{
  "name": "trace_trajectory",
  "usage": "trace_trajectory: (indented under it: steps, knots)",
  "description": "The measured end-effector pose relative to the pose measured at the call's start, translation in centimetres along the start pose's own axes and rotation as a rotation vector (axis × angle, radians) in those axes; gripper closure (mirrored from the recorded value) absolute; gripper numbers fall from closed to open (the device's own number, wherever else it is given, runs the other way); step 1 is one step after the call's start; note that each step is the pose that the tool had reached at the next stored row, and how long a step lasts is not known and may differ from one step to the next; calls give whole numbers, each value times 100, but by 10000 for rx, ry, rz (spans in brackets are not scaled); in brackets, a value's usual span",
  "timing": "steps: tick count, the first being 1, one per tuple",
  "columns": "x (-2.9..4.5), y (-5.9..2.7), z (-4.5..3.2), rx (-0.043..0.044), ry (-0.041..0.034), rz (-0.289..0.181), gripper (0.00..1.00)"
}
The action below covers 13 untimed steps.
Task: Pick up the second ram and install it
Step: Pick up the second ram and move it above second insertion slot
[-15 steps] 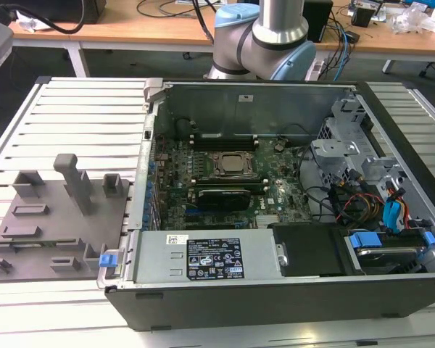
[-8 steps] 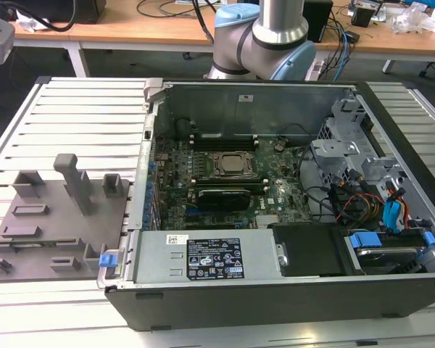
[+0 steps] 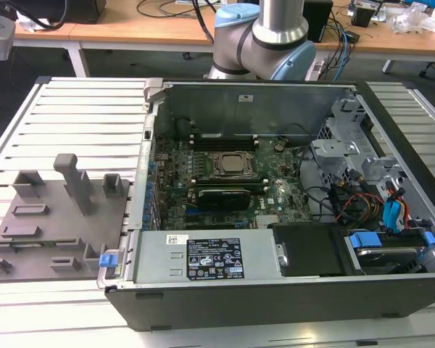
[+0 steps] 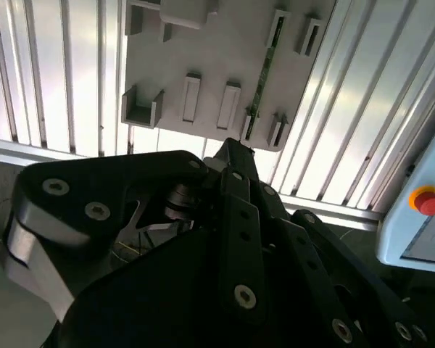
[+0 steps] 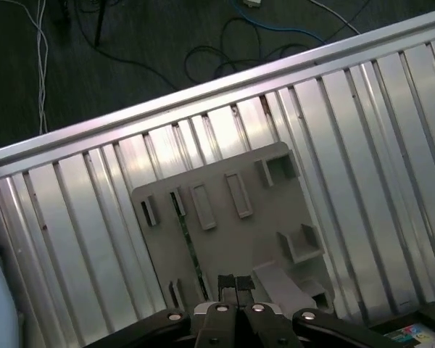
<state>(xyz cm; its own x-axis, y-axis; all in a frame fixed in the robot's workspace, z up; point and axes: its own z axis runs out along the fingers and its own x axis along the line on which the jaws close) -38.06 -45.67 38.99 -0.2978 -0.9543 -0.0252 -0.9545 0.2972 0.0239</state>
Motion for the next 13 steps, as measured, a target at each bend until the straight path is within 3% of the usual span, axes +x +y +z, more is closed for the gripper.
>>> trace_trajectory:
  steps: [13]
  knots:
    - [0, 0, 0, -44, 42, -1734, 89]
